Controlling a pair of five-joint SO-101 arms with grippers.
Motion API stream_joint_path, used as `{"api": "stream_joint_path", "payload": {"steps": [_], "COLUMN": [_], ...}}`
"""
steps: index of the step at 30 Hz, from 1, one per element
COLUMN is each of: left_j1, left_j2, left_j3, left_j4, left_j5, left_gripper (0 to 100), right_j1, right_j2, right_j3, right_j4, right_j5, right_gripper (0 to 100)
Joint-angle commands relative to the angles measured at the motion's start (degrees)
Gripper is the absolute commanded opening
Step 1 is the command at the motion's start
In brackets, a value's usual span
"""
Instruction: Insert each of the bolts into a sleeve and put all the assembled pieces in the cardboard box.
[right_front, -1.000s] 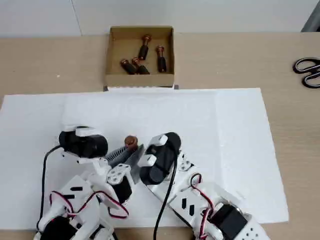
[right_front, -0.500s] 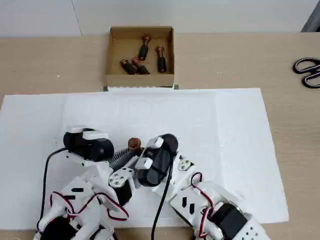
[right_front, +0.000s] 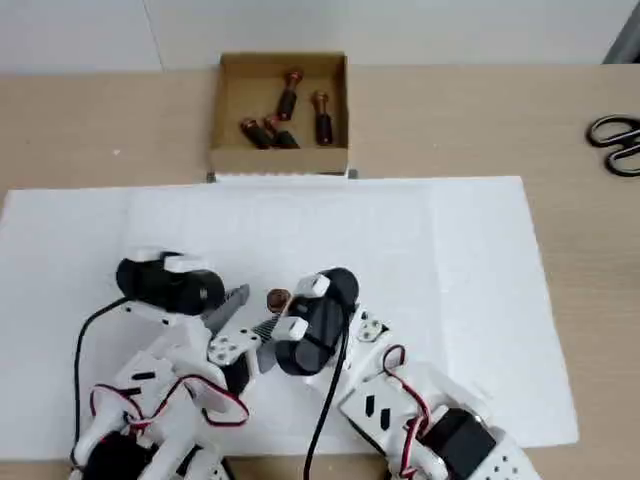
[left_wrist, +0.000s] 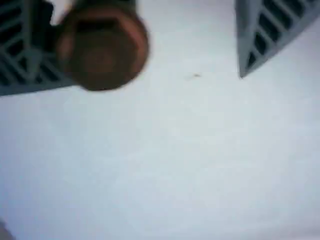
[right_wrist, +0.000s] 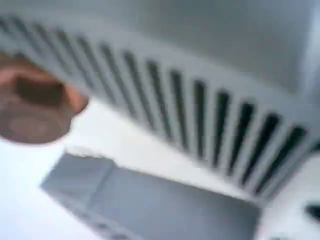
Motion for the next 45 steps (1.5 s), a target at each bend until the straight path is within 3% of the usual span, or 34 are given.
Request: {"api": "stream_joint_path", "payload": {"steps": [1, 10, 13, 17, 21, 27, 36, 45], "left_j1": [-0.6, -0.9, -1.4, -6.9, -15.9, -24.7, -25.6, -25.4], "left_j2": [0.6, 0.6, 0.5, 0.3, 0.3, 0.2, 0.2, 0.2], "left_j3": [-3.4, -8.3, -9.5, -11.0, -10.1, 1.4, 18.1, 27.8], "left_j4": [0.2, 0.1, 0.1, -0.3, -0.3, -1.1, -14.0, -25.8], "left_j5": [-0.6, -0.5, -0.7, -0.8, -1.9, -6.9, -7.0, -12.7], "left_gripper": [25, 24, 17, 0, 0, 1, 1, 1], "right_j1": [-0.3, 0.0, 0.0, 0.0, 3.1, 9.0, 13.4, 21.5], "right_j2": [-0.3, -0.7, -0.7, -0.7, -0.7, -0.7, -0.7, -0.7], "right_j3": [-3.9, -2.1, -2.1, -2.1, -2.1, -2.1, -2.1, -0.3], "right_j4": [-1.2, -1.5, -1.2, -1.4, -1.5, -1.5, -1.5, -1.6], "right_j5": [0.3, 0.3, 0.3, 0.3, 0.3, 0.2, 0.2, 0.1], "right_gripper": [0.2, 0.2, 0.2, 0.2, 0.2, 0.2, 0.2, 0.2]}}
